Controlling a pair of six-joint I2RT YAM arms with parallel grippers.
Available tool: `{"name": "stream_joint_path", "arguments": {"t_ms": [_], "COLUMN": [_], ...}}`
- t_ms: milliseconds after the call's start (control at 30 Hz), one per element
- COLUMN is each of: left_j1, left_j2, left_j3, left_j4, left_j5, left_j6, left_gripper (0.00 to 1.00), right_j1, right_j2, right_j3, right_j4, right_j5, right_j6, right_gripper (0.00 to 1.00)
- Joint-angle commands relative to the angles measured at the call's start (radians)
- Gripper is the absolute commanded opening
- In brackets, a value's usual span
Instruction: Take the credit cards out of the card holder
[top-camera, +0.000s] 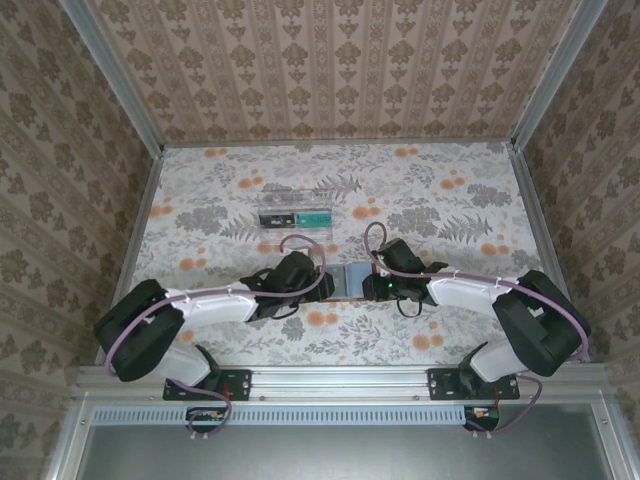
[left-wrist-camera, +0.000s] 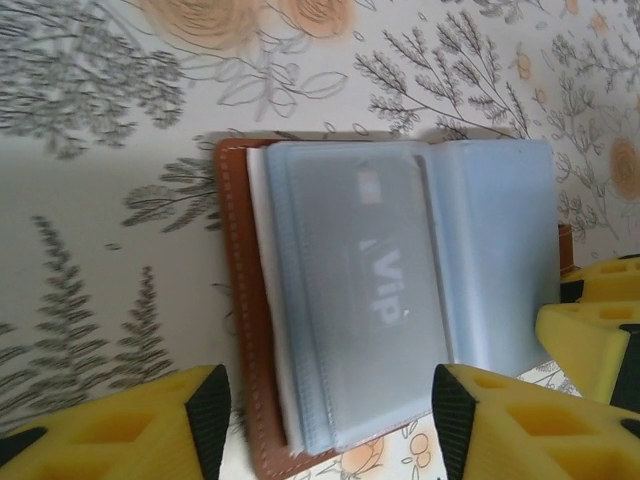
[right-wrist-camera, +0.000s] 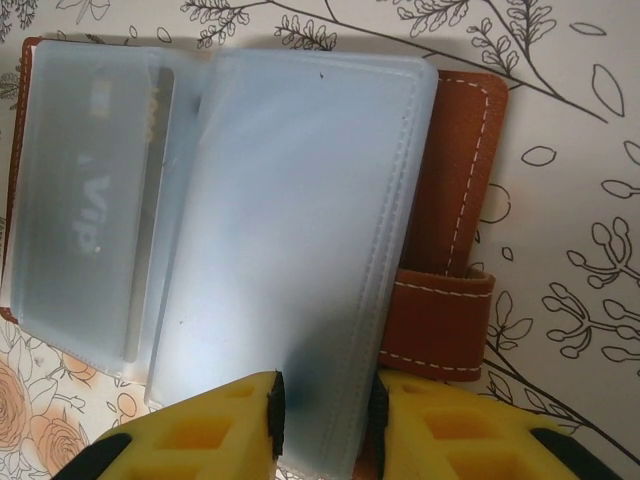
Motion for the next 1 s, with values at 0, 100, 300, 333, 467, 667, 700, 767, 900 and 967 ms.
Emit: {"name": "stream_joint_path", "arguments": {"t_ms": [0, 100, 300, 333, 467, 667, 700, 767, 900, 967], "left_j1": [-0.007, -0.008, -0.007, -0.008, -0.006, -0.007, -0.008, -0.007, -0.007, -0.009], "left_j2": [0.030, 0.047, 0.095, 0.105, 0.125, 0.111, 0.110, 0.109, 0.101, 0.106], "left_j3": [0.036, 0.048, 0.076, 0.077, 0.086, 0.091, 0.092, 0.093, 0.085, 0.090], "left_j4": [0.072, 0.077, 0.085, 0.089, 0.064, 0.011, -0.002, -0.020, -0.031, -0.036], "left_j5": [0.047, 0.053, 0.082, 0.083, 0.071, 0.036, 0.028, 0.016, 0.001, 0.005], "left_j6": [-0.010, -0.005, 0.003, 0.001, -0.003, -0.001, 0.000, -0.002, -0.012, -0.010], "left_gripper": [0.56, 0.53, 0.53, 0.53, 0.52, 0.52, 0.52, 0.52, 0.52, 0.52], "right_j1": [0.009, 0.009, 0.009, 0.008, 0.009, 0.008, 0.008, 0.008, 0.008, 0.008], "right_j2": [0.003, 0.008, 0.018, 0.017, 0.018, 0.024, 0.026, 0.027, 0.027, 0.027], "right_j3": [-0.016, -0.015, -0.016, -0.017, -0.017, -0.016, -0.015, -0.015, -0.015, -0.015], "right_j4": [0.013, 0.017, 0.021, 0.022, 0.021, 0.024, 0.024, 0.024, 0.024, 0.025], "right_j5": [-0.017, -0.016, -0.016, -0.016, -0.013, -0.013, -0.013, -0.014, -0.011, -0.013], "right_j6": [0.020, 0.018, 0.017, 0.017, 0.016, 0.014, 0.014, 0.015, 0.015, 0.016], "right_gripper": [0.31, 0.31, 0.31, 0.31, 0.31, 0.31, 0.31, 0.31, 0.31, 0.31]}}
